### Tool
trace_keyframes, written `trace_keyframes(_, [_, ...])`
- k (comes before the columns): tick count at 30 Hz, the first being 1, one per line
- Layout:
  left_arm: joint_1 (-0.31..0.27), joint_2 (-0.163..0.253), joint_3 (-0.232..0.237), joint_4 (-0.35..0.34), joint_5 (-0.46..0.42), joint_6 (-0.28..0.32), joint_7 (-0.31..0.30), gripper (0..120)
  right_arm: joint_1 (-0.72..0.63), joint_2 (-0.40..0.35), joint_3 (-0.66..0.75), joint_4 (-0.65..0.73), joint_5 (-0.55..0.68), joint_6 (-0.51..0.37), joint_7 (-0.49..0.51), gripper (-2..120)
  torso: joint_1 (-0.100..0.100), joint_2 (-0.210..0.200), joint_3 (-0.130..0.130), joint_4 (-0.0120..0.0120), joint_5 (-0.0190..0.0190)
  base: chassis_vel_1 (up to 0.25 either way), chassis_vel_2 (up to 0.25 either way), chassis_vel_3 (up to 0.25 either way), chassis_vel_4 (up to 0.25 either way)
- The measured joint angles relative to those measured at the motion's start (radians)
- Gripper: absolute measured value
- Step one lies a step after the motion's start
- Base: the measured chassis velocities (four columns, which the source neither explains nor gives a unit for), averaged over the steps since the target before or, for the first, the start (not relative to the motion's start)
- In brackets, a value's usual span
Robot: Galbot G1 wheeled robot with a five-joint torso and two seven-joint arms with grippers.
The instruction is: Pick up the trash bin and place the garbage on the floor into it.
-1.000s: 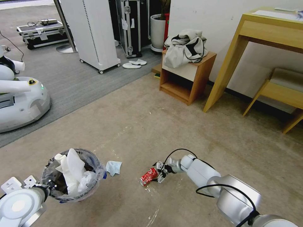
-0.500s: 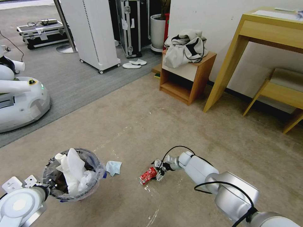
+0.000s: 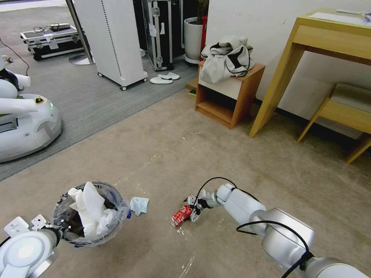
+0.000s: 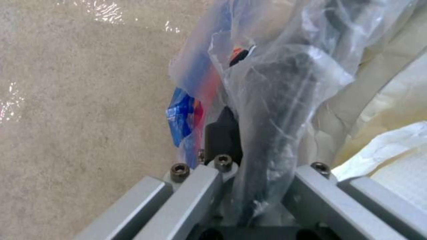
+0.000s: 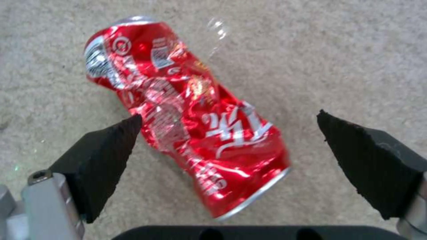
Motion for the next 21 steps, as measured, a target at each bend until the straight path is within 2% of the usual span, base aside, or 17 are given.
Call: trace_keyframes(21, [0.013,-0.005,0.000,-0.003,0.024,-0.001,0.018,0,0.004,0.020,0.011,-0.021,0.027,-0.045,-0.022,100,0.000,0.000,0.000,0.0000,0.0000,0.000,0.000,0.000,0.000])
